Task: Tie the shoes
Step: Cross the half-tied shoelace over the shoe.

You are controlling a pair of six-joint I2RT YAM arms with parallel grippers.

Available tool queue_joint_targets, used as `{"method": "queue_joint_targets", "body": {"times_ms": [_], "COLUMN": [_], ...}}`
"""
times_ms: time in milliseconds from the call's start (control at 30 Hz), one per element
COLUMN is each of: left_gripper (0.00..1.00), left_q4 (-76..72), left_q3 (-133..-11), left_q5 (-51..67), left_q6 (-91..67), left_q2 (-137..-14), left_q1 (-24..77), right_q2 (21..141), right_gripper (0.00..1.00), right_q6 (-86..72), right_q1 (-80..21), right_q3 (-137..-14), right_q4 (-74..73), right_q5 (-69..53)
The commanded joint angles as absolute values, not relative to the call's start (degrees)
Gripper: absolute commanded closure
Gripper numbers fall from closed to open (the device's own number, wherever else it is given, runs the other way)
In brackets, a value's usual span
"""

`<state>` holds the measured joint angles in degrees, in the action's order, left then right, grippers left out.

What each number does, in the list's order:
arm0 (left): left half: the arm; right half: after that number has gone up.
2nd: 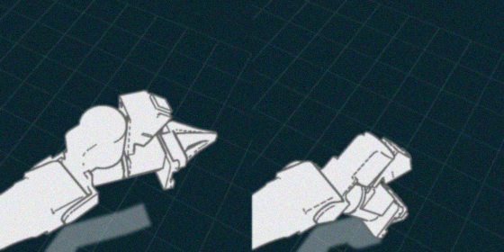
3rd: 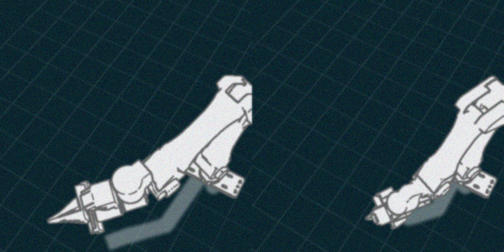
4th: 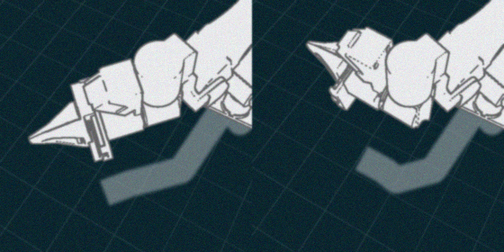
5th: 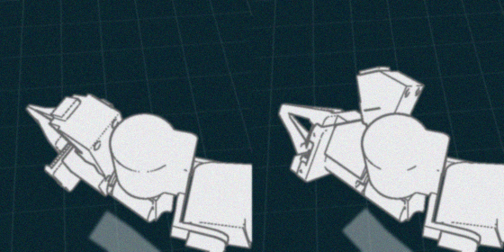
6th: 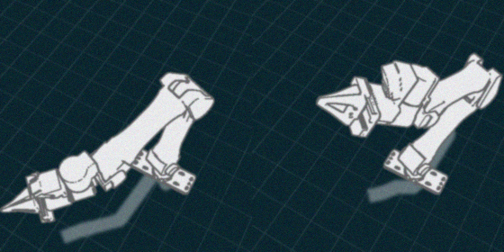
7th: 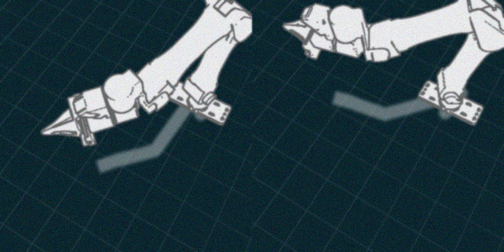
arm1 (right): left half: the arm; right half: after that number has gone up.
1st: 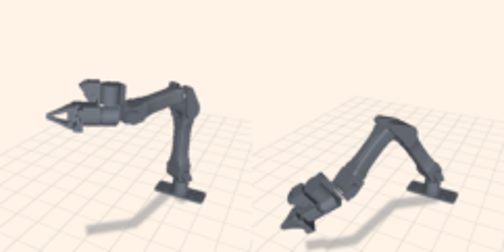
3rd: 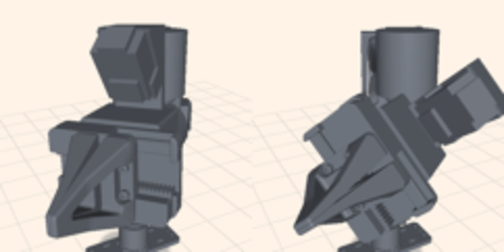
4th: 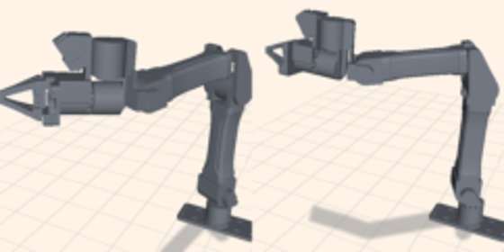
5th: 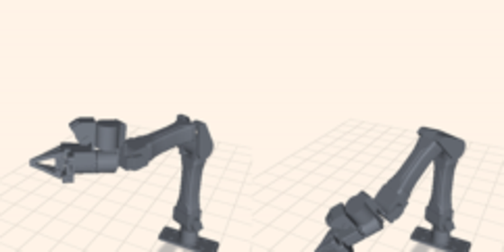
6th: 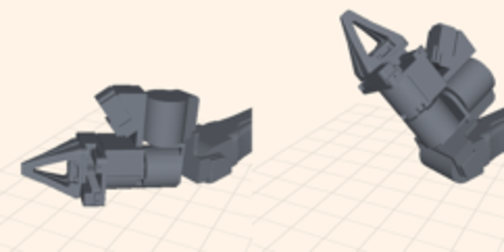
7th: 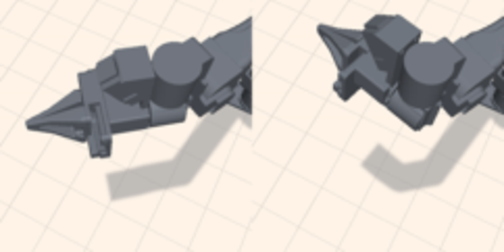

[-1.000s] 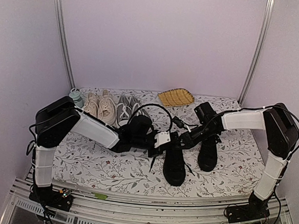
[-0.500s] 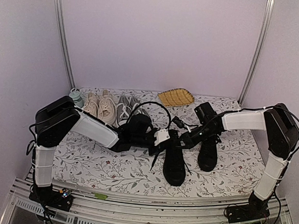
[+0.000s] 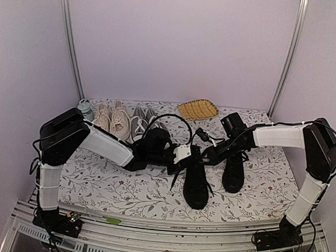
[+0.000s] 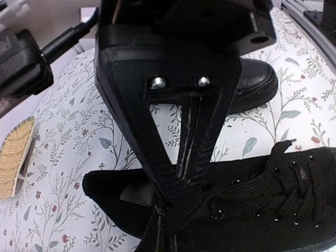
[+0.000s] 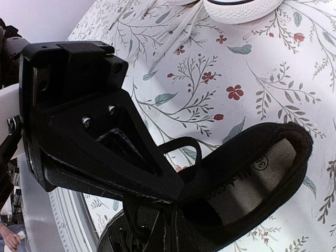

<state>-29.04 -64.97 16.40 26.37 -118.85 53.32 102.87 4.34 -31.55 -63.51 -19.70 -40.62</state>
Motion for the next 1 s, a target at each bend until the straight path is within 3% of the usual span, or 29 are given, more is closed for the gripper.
{"method": "queue_joint_targets", "body": {"times_ms": [0, 167, 300, 533, 700, 967], "left_gripper": [0.86, 0.66, 0.59, 0.59, 0.76, 0.77], "left_q4": [-27.4, -28.4, -29.5, -30.3, -29.6, -28.5], "left_q3": [-64.7, -61.2, -58.5, -57.2, -58.4, -58.0], "left_q5": [17.5, 17.6, 17.6, 16.4, 15.2, 11.7], "left_q6": [26.5, 26.7, 26.0, 25.9, 25.8, 24.9], "left_q2": [-117.5, -113.8, -109.5, -108.9, -109.9, -109.4], "left_q1": [53.5, 53.7, 54.0, 54.7, 55.1, 54.8], "right_q2": [101.5, 101.1, 101.2, 101.1, 100.7, 100.1], "right_gripper": [0.99, 0.99, 0.99, 0.99, 0.99, 0.99], "right_q6": [3.7, 3.6, 3.2, 3.2, 3.2, 3.4], "right_q1": [-31.5, -31.5, -31.5, -31.5, -31.5, -31.5], "right_q3": [-63.5, -62.9, -62.5, -62.5, -62.3, -62.0], "right_q4": [-16.9, -17.4, -17.1, -17.2, -17.3, -17.9], "right_q5": [-40.3, -40.7, -41.1, -41.2, -41.2, -40.5]}}
